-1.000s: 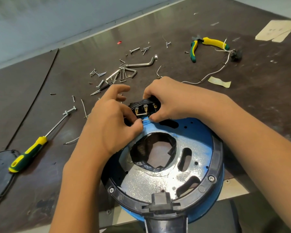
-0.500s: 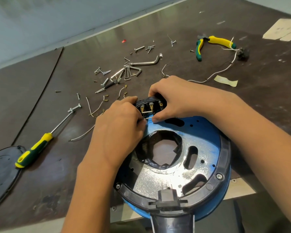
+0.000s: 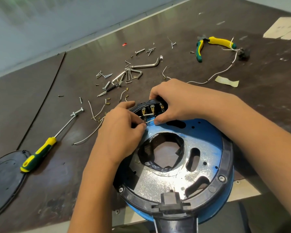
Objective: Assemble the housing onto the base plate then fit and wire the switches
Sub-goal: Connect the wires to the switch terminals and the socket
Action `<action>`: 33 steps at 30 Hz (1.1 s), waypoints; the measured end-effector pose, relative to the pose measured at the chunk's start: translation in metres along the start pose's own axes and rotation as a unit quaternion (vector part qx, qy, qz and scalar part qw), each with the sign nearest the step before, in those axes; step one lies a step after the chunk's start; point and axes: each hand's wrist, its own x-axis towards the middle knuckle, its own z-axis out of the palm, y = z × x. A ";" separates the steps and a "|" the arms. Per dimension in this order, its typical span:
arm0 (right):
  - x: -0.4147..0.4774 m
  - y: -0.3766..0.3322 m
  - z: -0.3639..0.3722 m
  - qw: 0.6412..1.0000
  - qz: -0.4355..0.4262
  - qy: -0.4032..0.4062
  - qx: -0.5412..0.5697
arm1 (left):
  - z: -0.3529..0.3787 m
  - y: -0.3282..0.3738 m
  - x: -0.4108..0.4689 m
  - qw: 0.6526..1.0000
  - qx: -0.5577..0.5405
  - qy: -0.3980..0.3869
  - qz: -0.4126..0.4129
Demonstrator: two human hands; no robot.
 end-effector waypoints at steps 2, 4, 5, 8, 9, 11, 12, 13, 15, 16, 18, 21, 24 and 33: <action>0.000 0.000 0.000 1.000 0.001 0.000 -0.002 | -0.002 -0.002 0.001 0.999 -0.042 -0.001 -0.008; 0.000 0.000 0.001 1.000 0.002 0.001 -0.007 | -0.002 -0.004 0.001 0.998 -0.067 -0.007 -0.008; 0.000 0.000 0.001 1.000 0.000 0.004 -0.010 | -0.002 -0.006 0.001 0.997 -0.074 -0.011 -0.009; -0.001 0.000 0.001 1.000 -0.005 0.011 -0.010 | -0.002 -0.008 0.001 0.996 -0.088 -0.018 -0.014; -0.001 -0.001 0.001 1.000 -0.005 0.012 -0.007 | -0.002 -0.009 0.001 0.995 -0.093 -0.020 -0.016; -0.001 -0.001 0.002 1.000 -0.008 0.014 -0.008 | -0.002 -0.011 0.000 0.994 -0.102 -0.025 -0.022; -0.001 -0.001 0.002 1.000 -0.009 0.015 -0.011 | -0.002 -0.011 0.000 0.994 -0.106 -0.027 -0.025; -0.001 -0.001 0.002 1.000 -0.010 0.015 -0.013 | -0.002 -0.011 0.000 0.993 -0.108 -0.028 -0.027; -0.001 -0.001 0.002 1.000 -0.010 0.012 -0.012 | -0.001 -0.012 0.001 0.993 -0.110 -0.028 -0.027; -0.001 -0.001 0.002 1.000 -0.009 0.010 -0.012 | -0.001 -0.012 0.001 0.993 -0.112 -0.028 -0.028; 0.000 -0.001 0.002 1.000 -0.010 0.010 -0.010 | -0.001 -0.012 0.000 0.992 -0.116 -0.030 -0.028; -0.001 -0.001 0.002 1.000 -0.011 0.009 -0.008 | -0.001 -0.012 0.000 0.991 -0.127 -0.031 -0.022; -0.001 0.000 0.000 1.000 -0.010 0.003 -0.008 | -0.001 -0.011 0.000 0.991 -0.128 -0.031 -0.019; -0.001 0.000 0.001 1.000 -0.004 -0.001 -0.009 | 0.002 -0.008 0.003 0.994 -0.104 -0.003 -0.033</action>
